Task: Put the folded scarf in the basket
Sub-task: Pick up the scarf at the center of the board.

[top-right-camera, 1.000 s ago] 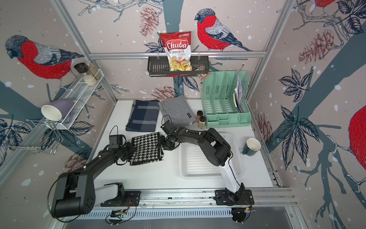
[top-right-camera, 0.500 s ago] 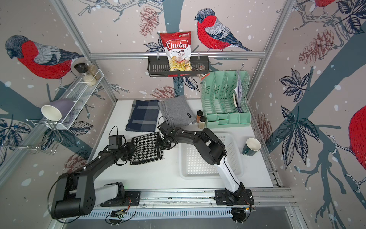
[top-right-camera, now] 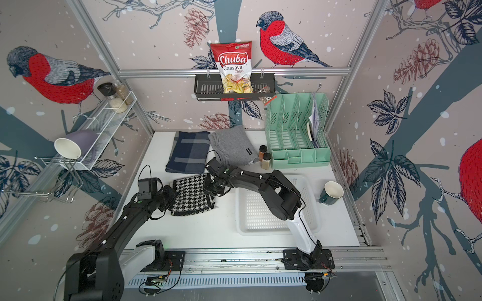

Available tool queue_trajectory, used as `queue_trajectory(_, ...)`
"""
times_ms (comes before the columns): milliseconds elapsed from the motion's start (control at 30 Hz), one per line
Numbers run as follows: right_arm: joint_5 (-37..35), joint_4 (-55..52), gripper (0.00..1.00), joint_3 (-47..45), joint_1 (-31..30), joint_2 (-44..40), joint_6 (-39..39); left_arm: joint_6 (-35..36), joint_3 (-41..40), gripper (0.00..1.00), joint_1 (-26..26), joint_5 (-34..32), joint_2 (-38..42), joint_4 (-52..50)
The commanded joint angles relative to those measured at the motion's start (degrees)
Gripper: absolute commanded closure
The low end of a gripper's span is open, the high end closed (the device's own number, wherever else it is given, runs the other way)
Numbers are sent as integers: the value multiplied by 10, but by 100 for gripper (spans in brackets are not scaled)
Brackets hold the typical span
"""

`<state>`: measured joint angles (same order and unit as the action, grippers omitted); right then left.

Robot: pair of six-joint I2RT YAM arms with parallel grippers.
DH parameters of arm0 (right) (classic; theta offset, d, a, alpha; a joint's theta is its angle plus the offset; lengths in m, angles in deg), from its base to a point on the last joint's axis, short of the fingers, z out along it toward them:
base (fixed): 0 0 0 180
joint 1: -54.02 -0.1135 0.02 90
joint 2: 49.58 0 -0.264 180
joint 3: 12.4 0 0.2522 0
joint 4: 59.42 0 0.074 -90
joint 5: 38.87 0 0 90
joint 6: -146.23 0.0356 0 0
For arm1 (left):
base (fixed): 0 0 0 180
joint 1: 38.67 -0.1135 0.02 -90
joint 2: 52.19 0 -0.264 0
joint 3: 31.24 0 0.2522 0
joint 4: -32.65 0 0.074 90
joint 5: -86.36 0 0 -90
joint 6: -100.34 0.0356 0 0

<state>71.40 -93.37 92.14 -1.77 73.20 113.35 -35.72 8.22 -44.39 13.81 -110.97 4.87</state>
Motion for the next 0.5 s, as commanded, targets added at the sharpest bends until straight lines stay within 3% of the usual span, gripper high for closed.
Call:
queue_trajectory(0,-15,-19,100,4,-2,-22,-2,-11,14,100,1,24,17,-35)
queue_trajectory(200,-13,-44,100,4,-5,-54,-7,-33,41,100,20,38,44,-82)
queue_trajectory(467,-24,-77,100,-22,-6,-127,-13,-106,100,100,103,9,90,-153)
